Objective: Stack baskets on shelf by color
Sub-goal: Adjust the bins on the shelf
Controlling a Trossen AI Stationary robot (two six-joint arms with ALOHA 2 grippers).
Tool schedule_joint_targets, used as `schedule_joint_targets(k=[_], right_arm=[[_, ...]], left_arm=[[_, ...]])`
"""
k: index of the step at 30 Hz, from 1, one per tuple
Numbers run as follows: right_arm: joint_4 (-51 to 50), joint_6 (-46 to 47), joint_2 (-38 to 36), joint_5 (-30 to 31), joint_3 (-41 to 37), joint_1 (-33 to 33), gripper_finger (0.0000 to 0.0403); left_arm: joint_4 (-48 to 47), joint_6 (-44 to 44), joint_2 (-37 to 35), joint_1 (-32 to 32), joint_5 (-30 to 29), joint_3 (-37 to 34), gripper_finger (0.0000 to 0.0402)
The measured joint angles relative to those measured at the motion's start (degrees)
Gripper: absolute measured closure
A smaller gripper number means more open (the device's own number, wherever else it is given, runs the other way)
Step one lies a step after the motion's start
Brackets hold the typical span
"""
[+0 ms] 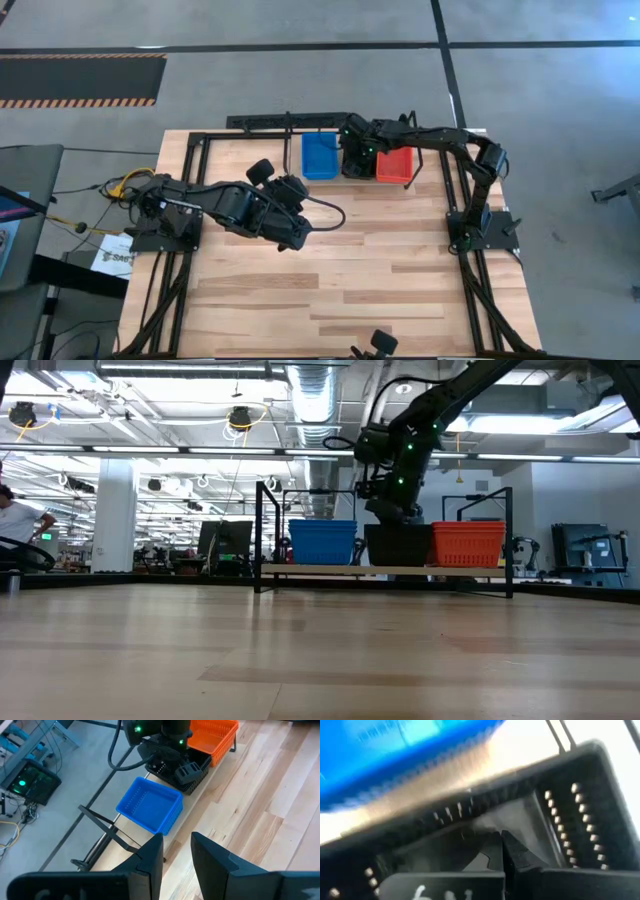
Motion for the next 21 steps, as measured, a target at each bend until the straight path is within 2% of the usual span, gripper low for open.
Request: schedule_joint_targets(k=[12, 21], right_arm=[[10.23, -0.35, 0.0, -1.92, 0.04, 0.5, 0.0402], [9.96, -0.44, -0.02, -2.9, 0.04, 3.81, 0.0402]], left_arm=[[-0.05, 0.25, 0.0, 0.0, 1.26, 0.0, 0.0313], [-0.09, 1.46, 0.0, 0.0, 1.29, 0.0, 0.0313]])
